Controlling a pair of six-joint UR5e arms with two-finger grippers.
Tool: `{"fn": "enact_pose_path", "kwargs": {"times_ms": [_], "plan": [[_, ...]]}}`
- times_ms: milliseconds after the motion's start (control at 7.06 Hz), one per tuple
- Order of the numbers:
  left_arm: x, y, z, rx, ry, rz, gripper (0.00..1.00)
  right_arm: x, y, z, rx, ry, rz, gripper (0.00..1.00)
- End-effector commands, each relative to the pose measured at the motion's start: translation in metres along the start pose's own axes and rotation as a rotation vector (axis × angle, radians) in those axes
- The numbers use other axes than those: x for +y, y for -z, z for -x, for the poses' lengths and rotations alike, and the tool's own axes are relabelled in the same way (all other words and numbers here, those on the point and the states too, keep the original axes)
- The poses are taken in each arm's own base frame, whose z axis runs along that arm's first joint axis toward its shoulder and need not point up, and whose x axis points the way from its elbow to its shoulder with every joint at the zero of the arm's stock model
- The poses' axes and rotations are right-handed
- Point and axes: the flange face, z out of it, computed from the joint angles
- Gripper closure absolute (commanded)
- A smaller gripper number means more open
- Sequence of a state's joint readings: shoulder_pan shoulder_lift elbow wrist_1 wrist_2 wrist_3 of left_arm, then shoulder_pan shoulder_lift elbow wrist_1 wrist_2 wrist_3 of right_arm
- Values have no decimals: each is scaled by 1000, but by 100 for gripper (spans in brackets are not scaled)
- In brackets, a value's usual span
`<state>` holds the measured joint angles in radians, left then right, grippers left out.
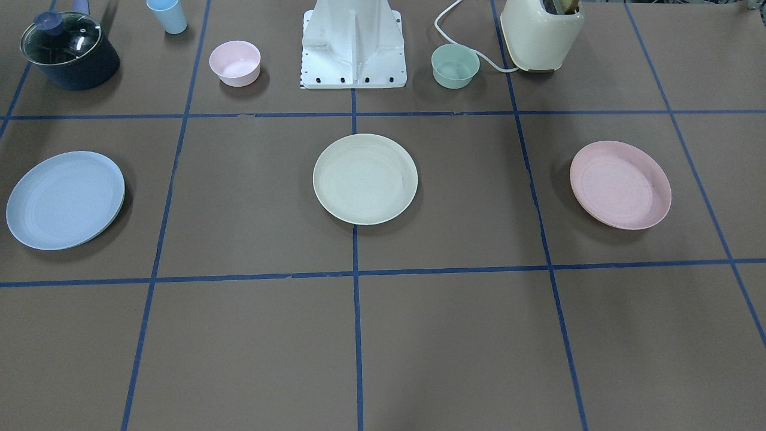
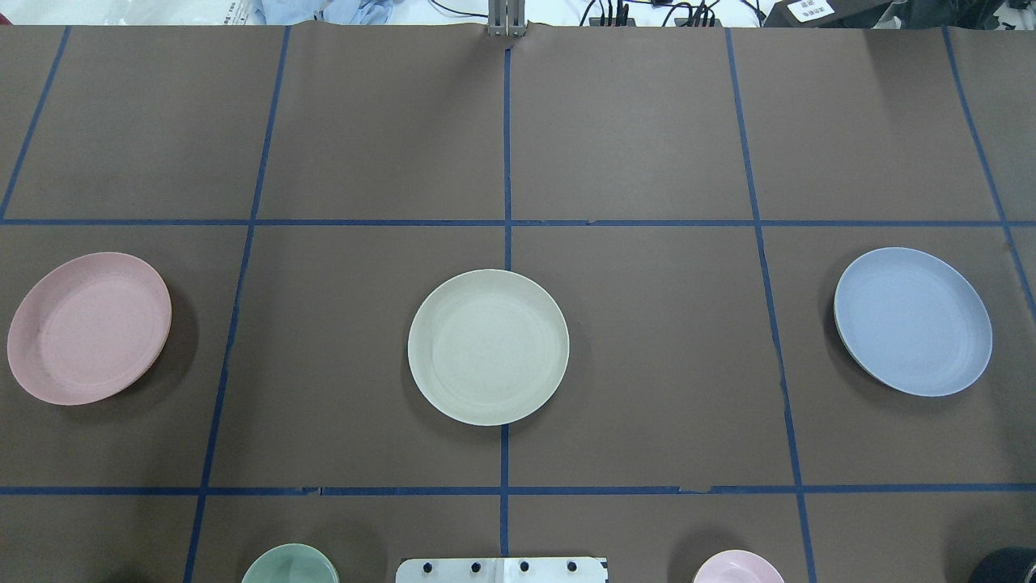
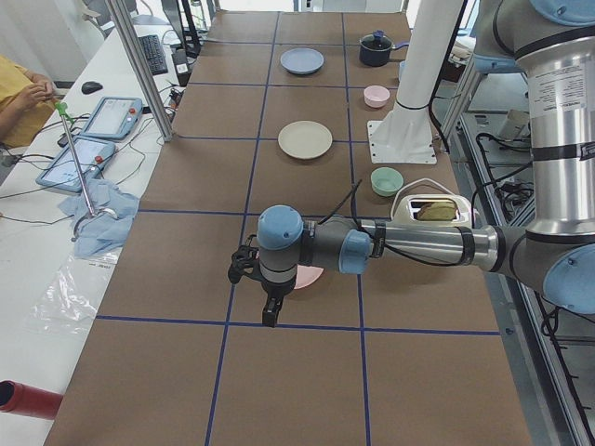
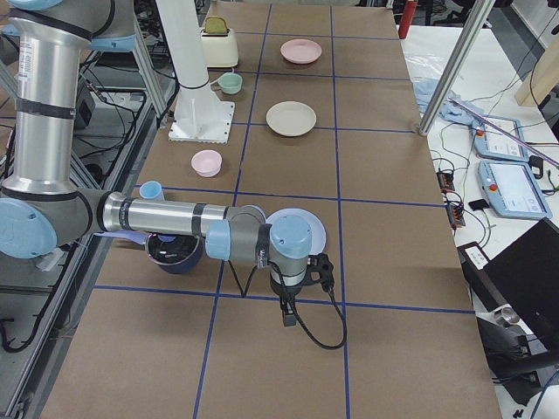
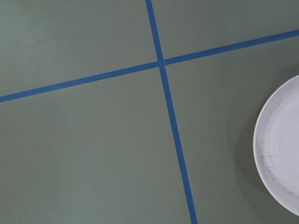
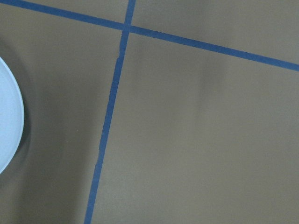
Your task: Stack three plates with pink and blue
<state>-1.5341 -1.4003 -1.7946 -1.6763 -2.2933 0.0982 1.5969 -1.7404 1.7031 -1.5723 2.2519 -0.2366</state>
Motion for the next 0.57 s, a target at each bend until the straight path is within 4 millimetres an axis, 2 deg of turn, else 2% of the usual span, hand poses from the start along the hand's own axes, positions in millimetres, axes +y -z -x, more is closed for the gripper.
{"fn": "enact_pose_path", "kwargs": {"times_ms": [0, 425], "plan": [[-6, 7, -6, -4, -51, -57, 0, -1, 1, 1, 1, 2, -3, 0], [-12, 12, -14, -11, -113, -113, 0, -7, 6, 4, 2, 6, -13, 0]]}}
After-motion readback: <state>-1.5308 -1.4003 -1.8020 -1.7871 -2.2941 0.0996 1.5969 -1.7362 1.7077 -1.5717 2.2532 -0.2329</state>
